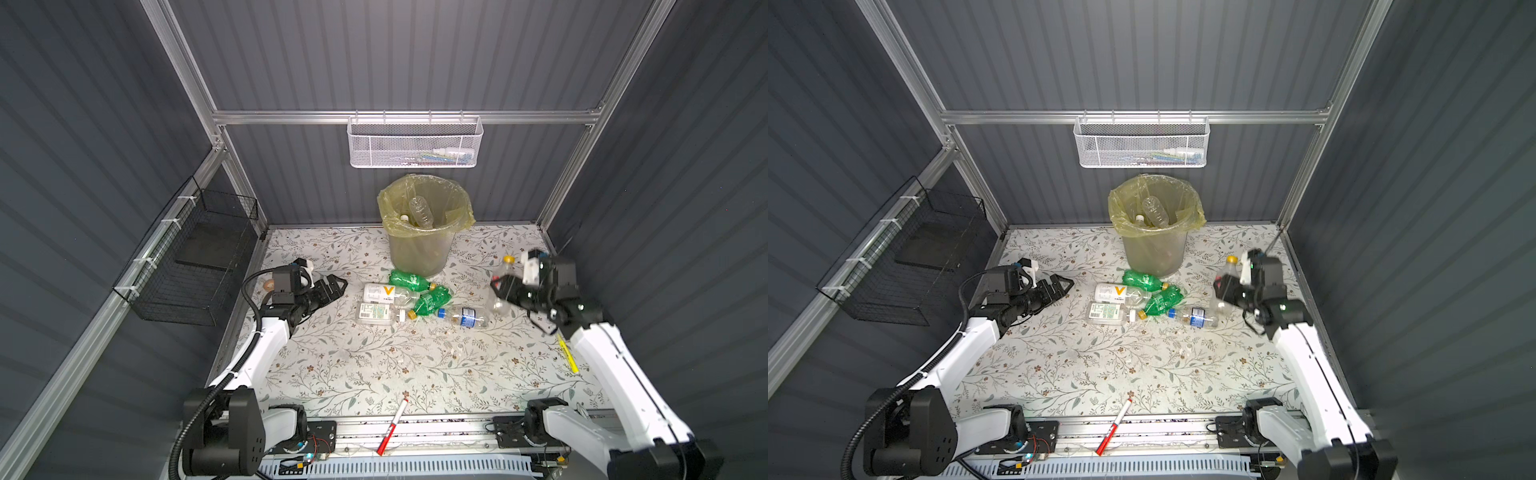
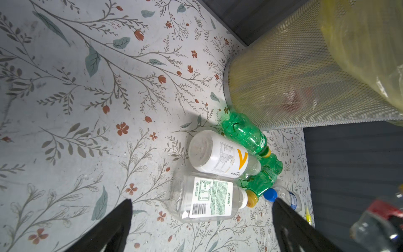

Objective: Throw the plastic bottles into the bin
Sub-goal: 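Lift the red-label bottle with the right gripper and drop it into the bin, then lower the left gripper onto the clear green-label bottle and grasp it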

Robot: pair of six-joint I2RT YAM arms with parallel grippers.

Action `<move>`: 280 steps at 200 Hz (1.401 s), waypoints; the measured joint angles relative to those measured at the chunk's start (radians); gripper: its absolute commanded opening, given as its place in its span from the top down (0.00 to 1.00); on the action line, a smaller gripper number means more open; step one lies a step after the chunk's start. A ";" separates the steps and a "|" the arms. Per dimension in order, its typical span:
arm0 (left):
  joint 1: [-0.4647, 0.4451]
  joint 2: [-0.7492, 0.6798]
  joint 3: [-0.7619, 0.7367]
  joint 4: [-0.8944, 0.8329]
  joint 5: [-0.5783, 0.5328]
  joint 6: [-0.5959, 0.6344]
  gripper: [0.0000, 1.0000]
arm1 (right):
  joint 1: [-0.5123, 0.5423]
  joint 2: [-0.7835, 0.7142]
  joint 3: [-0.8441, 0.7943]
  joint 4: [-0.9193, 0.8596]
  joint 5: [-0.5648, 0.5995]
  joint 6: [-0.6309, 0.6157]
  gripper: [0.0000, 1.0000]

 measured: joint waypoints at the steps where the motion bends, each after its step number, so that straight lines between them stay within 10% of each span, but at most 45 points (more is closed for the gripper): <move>1: 0.000 -0.001 -0.001 0.000 0.000 -0.001 0.01 | 0.002 0.010 0.016 0.002 -0.002 0.001 0.40; 33: -0.014 -0.047 -0.010 -0.002 0.001 -0.022 0.00 | 0.061 0.397 0.742 0.071 -0.112 0.045 0.02; 55: -0.038 -0.109 -0.010 -0.042 -0.018 -0.019 0.00 | 0.073 0.517 0.943 0.058 -0.150 0.068 0.01; 107: -0.097 -0.185 -0.008 -0.140 -0.060 -0.023 0.01 | -0.075 0.289 0.386 0.103 -0.138 0.123 0.01; 164: -0.380 -0.165 -0.054 -0.070 -0.182 -0.248 0.00 | -0.162 0.017 -0.100 0.076 -0.105 0.011 0.01; 280: -0.519 0.119 -0.047 0.000 -0.360 -0.779 0.00 | -0.162 0.013 -0.299 0.053 -0.076 -0.076 0.01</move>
